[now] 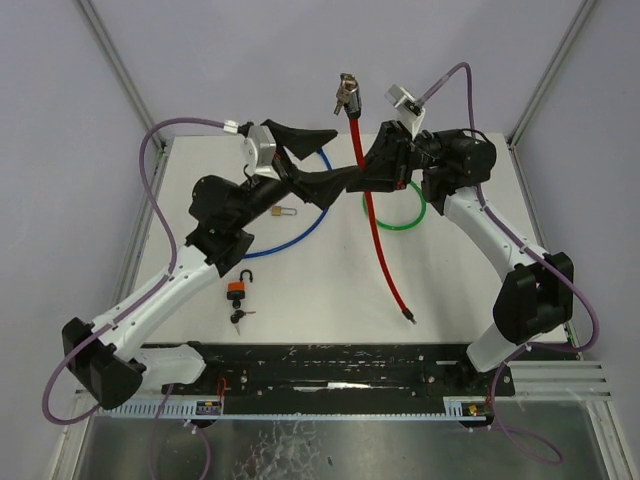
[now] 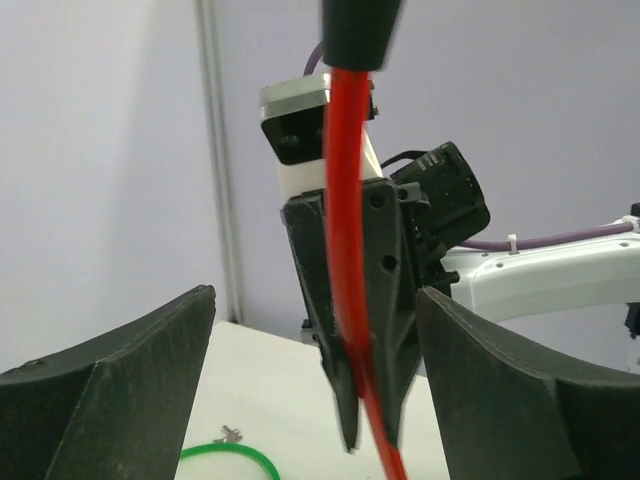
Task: Lock with the key
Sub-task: Lock the lock.
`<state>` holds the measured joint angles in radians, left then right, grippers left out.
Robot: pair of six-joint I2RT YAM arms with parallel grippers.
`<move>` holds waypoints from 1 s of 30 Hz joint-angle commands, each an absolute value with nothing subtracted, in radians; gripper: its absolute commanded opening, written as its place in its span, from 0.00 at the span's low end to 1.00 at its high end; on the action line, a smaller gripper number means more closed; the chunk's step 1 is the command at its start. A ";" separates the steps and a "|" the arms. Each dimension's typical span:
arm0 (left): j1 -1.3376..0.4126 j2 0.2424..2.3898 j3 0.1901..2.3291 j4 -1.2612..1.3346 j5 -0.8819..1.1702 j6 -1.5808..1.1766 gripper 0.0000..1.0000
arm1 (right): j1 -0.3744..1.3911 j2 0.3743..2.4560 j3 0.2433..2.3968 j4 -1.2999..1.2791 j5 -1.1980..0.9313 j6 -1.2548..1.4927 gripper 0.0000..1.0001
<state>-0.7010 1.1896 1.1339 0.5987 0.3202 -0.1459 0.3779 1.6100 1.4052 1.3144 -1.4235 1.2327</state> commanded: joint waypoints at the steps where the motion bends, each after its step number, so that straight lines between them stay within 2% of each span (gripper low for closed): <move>1: -0.610 1.272 1.239 0.737 0.626 -0.379 0.80 | 0.390 1.587 1.468 1.503 -1.461 1.448 0.00; 4: -0.589 1.310 1.270 0.778 0.681 -0.440 0.78 | 0.398 1.602 1.483 1.578 -1.469 1.523 0.00; 8: -0.586 1.356 1.305 0.833 0.747 -0.511 0.58 | 0.412 1.609 1.492 1.595 -1.472 1.539 0.00; 13: -0.586 1.401 1.310 0.955 0.782 -0.597 0.54 | 0.432 1.620 1.491 1.595 -1.470 1.544 0.00; 16: -0.586 1.426 1.326 1.020 0.807 -0.651 0.45 | 0.442 1.629 1.491 1.598 -1.471 1.549 0.00; 19: -0.586 1.453 1.347 1.059 0.841 -0.690 0.42 | 0.448 1.638 1.500 1.601 -1.472 1.559 0.00; 20: -0.586 1.461 1.353 1.076 0.853 -0.704 0.38 | 0.449 1.640 1.503 1.604 -1.470 1.562 0.00; 21: -0.586 1.466 1.359 1.093 0.865 -0.716 0.30 | 0.450 1.642 1.505 1.605 -1.470 1.567 0.00; 22: -0.586 1.472 1.359 1.107 0.873 -0.730 0.14 | 0.451 1.645 1.505 1.608 -1.470 1.569 0.00; 23: -0.586 1.474 1.355 1.124 0.876 -0.741 0.03 | 0.450 1.647 1.506 1.609 -1.470 1.571 0.00; 26: -0.586 1.461 1.329 1.152 0.867 -0.728 0.01 | 0.451 1.650 1.504 1.604 -1.476 1.570 0.00; 27: -0.586 1.448 1.319 1.134 0.853 -0.703 0.00 | 0.450 1.652 1.507 1.597 -1.483 1.567 0.02; 30: -0.581 1.391 1.296 0.983 0.783 -0.564 0.01 | 0.445 1.656 1.517 1.567 -1.522 1.549 0.34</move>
